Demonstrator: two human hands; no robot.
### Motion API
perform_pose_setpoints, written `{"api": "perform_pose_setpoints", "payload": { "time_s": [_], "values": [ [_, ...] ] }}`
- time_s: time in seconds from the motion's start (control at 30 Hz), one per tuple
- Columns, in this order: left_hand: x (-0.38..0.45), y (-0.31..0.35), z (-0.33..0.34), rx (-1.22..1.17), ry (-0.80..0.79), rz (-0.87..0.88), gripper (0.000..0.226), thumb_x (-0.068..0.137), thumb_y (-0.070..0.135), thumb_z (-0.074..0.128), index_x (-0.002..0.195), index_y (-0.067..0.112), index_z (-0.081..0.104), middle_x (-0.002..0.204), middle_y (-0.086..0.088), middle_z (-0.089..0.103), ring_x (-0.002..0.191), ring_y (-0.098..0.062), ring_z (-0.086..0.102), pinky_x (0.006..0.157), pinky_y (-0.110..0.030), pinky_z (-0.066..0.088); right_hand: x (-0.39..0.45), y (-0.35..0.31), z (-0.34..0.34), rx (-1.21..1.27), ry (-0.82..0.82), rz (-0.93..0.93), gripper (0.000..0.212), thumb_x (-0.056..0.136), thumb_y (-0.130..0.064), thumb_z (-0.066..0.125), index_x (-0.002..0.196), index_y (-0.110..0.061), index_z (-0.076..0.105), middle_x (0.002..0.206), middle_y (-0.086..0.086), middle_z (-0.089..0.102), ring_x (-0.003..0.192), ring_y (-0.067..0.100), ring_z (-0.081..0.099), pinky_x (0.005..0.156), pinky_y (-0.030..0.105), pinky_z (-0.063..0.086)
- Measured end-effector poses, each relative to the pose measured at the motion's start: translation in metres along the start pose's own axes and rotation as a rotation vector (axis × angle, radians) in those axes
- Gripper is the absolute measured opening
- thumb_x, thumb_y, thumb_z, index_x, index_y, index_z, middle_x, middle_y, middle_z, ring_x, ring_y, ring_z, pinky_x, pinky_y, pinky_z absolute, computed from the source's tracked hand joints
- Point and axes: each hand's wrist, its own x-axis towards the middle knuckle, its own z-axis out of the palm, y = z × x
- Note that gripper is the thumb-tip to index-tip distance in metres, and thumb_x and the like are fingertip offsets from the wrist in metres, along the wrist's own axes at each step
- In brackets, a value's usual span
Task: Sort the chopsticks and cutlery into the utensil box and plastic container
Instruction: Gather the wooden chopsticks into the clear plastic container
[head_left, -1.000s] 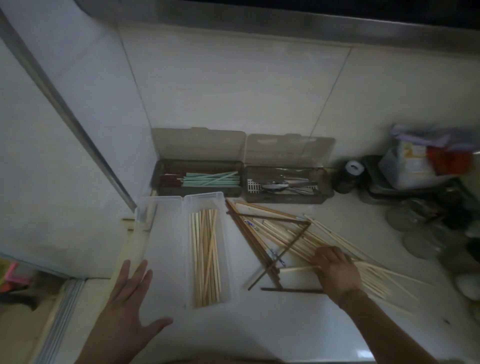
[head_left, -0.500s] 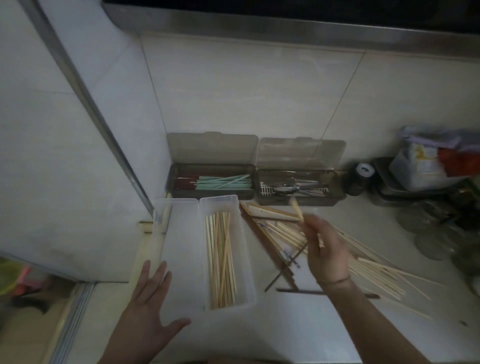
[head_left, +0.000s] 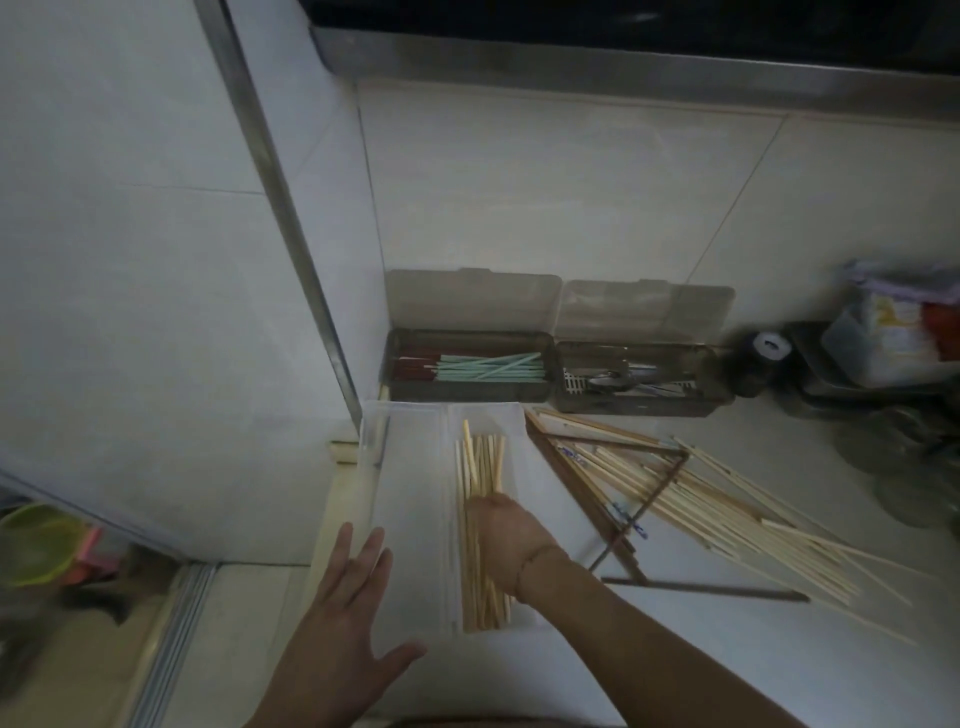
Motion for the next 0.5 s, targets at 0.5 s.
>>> {"api": "perform_pose_setpoints", "payload": {
  "time_s": [0.5],
  "values": [
    [-0.006,-0.003,0.008,-0.15,0.017,-0.008,0.109,0.074,0.089,0.028,0.126,-0.001,0.061,0.145,-0.002,0.046,0.149,-0.012,0.007,0.114,-0.024,0.014,-0.125,0.153,-0.027,0.103,0.598,0.329,0.026,0.089,-0.025,0.055,0.113,-0.026,0.065,0.117,0.0,0.063,0.104,0.019,0.06,0.089,0.032,0.05]
  ]
}}
